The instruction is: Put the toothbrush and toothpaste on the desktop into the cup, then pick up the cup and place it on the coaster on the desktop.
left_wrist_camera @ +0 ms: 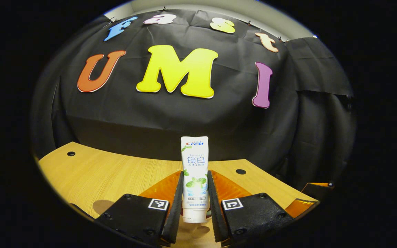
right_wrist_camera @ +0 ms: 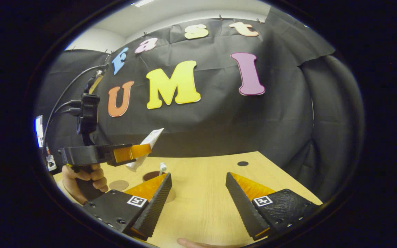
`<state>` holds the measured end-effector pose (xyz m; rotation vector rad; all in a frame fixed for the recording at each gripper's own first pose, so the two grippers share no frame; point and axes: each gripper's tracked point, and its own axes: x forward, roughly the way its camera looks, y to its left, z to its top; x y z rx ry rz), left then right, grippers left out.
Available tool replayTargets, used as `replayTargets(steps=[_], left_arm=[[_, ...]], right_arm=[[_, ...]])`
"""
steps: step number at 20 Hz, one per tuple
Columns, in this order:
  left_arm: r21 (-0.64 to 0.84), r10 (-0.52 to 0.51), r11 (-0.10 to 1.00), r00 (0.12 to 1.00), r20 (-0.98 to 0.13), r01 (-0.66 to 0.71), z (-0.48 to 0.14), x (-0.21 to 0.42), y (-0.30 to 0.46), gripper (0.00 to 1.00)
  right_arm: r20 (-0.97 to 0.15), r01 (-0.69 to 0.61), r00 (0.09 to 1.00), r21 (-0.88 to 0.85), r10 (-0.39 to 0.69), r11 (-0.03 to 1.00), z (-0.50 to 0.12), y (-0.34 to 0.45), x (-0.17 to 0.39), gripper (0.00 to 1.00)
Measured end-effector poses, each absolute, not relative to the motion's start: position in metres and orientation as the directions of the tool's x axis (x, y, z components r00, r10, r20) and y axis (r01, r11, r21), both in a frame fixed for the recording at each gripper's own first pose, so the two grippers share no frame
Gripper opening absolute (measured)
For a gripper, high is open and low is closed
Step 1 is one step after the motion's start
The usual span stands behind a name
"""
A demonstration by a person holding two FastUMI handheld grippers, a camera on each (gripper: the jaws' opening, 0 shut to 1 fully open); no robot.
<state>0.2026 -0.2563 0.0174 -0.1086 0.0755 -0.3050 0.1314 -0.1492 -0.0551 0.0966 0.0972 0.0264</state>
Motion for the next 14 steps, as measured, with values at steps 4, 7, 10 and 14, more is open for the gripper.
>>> replayTargets(steps=[4,7,10,14], left_arm=[[-0.132,-0.302,0.948,0.950,-0.082,0.290,0.005,0.211,-0.255,0.42],[-0.145,-0.300,0.947,0.951,-0.075,0.287,0.003,0.215,-0.254,0.43],[-0.146,-0.306,0.945,0.949,-0.076,0.292,0.002,0.212,-0.255,0.43],[-0.128,-0.316,0.943,0.946,-0.068,0.306,-0.001,0.204,-0.258,0.44]], right_arm=[[-0.099,-0.007,0.995,0.115,0.019,0.993,-0.057,-0.155,0.134,0.96],[-0.092,-0.011,0.996,0.120,0.022,0.993,-0.056,-0.155,0.133,0.96],[-0.096,-0.013,0.995,0.122,0.025,0.992,-0.058,-0.154,0.134,0.96],[-0.102,-0.011,0.995,0.107,0.022,0.994,-0.061,-0.152,0.134,0.96]])
